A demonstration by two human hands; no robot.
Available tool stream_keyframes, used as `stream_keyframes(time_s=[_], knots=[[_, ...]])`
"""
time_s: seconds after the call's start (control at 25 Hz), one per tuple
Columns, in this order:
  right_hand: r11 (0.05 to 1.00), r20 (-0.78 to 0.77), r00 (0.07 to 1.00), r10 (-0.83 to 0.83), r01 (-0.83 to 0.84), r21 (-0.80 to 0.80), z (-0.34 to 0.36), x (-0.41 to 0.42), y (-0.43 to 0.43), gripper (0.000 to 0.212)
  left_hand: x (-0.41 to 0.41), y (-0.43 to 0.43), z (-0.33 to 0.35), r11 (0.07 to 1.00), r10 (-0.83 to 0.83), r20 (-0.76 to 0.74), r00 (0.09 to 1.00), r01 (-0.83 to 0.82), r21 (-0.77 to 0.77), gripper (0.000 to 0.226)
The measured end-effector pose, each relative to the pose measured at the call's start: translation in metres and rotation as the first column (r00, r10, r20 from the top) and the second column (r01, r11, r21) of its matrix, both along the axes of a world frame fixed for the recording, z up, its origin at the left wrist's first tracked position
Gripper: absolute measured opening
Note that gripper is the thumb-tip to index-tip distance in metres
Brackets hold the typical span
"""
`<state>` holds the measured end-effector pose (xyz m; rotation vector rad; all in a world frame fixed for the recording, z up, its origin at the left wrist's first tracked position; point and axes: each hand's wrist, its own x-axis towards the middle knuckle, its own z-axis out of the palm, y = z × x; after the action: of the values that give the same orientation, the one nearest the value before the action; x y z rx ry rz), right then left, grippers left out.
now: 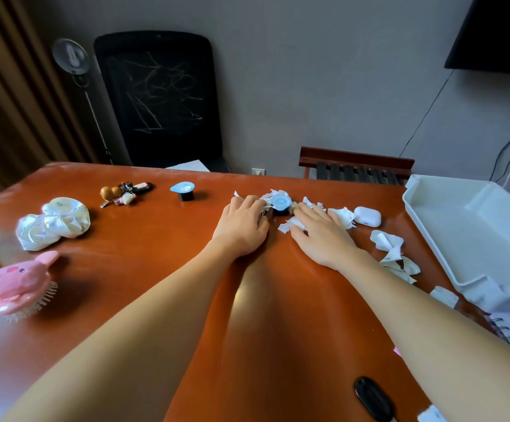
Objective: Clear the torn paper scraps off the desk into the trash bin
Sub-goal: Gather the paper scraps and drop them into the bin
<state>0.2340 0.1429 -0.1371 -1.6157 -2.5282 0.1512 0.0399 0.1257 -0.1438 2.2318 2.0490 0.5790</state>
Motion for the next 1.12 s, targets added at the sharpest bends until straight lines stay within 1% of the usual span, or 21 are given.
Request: stream_keyframes(time_s=[0.12, 0.56, 0.76, 0.92, 1.0, 1.12], knots=[[0.999, 0.014, 1.000, -0.007, 0.008, -0.044, 0.002, 0.000, -0.015, 0.055, -0.003, -0.017, 0.000, 1.000, 0.010, 0.009, 1.000, -0.010, -0.003, 0.042], [0.993, 0.014, 0.999, 0.045, -0.044, -0.113, 0.006, -0.010, -0.086, 0.059, -0.010, -0.095, 0.002, 0.998, 0.046, 0.020, 0.999, -0.046, 0.035, 0.036], [0.991, -0.078, 0.996, 0.034, -0.043, -0.126, 0.009, -0.019, -0.116, 0.057, -0.016, -0.129, 0.002, 0.991, 0.114, 0.040, 0.993, -0.117, 0.069, 0.027], [0.989, -0.083, 0.995, 0.063, -0.073, -0.126, 0.011, -0.021, -0.138, 0.055, -0.019, -0.151, 0.002, 0.982, 0.164, 0.038, 0.986, -0.167, 0.087, 0.023], [0.988, -0.111, 0.992, 0.064, -0.078, -0.130, 0.014, -0.021, -0.146, 0.052, -0.021, -0.161, 0.000, 0.977, 0.185, 0.031, 0.982, -0.187, 0.098, 0.023], [0.993, -0.145, 0.987, 0.066, -0.079, -0.086, 0.018, -0.018, -0.154, 0.051, -0.022, -0.168, -0.001, 0.969, 0.218, 0.043, 0.975, -0.222, 0.111, 0.022]])
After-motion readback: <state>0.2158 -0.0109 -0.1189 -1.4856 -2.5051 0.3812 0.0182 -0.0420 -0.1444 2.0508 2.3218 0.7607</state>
